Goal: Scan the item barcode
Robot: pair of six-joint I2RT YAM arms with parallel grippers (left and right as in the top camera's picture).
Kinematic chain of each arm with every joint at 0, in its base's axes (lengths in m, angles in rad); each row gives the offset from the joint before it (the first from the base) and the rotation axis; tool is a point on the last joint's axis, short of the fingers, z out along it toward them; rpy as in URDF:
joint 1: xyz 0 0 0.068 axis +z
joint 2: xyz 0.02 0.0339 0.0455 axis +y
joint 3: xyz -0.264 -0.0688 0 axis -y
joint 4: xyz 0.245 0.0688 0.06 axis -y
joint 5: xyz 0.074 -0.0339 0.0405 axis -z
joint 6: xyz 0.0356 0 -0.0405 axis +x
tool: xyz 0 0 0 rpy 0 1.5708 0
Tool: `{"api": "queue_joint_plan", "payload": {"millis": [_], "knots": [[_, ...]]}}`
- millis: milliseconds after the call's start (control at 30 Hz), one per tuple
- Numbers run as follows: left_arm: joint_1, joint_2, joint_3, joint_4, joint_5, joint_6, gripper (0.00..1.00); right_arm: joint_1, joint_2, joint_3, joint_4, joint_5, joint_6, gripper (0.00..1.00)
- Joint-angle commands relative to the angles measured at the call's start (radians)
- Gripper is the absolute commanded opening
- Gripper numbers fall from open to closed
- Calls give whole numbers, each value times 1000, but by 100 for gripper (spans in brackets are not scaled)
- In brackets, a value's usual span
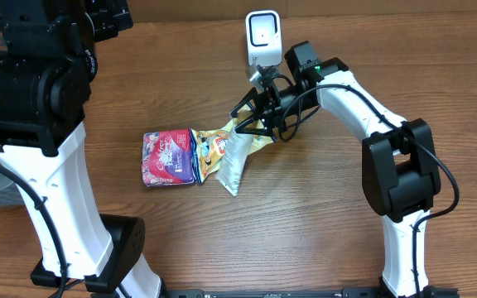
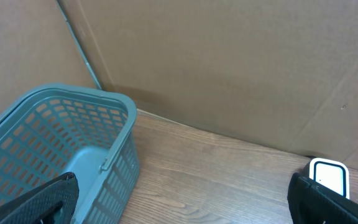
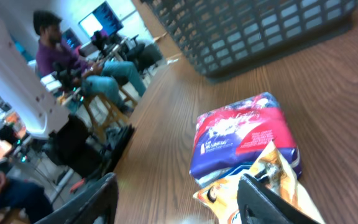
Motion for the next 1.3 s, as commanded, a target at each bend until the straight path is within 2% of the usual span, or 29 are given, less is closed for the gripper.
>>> {"api": "queue_joint_plan", "payload": {"millis": [0,167,200,233,267,367,433,700,867,1067,1267], "knots": [[11,14,2,1,-13,16,100,-10,0,0,-18,-28,-14,65],[11,14,2,1,-13,16,100,-25,0,0,-46,5,-14,66],[11,14,2,1,-13,16,100,-28,0,0,-47,14,-14,74],[11,14,2,1,-13,16,100,-32,0,0,-48,18,-15,89],[11,14,2,1,-13,16,100,-38,0,0,-42,17,-14,100],[11,14,2,1,-13,16,100,-56,-2,3,-32,6,9,100],[11,14,2,1,-13,16,100,-75,-4,16,-29,-1,82,100],[11,14,2,1,-13,16,100,-206,-20,68,-59,116,674,100],[11,14,2,1,-13,16,100,-220,-41,68,-248,496,1032,100],[11,14,2,1,-13,16,100,-116,-42,68,-454,917,1417,100],[11,14,2,1,-13,16,100,31,-42,65,-435,975,1770,100]]}}
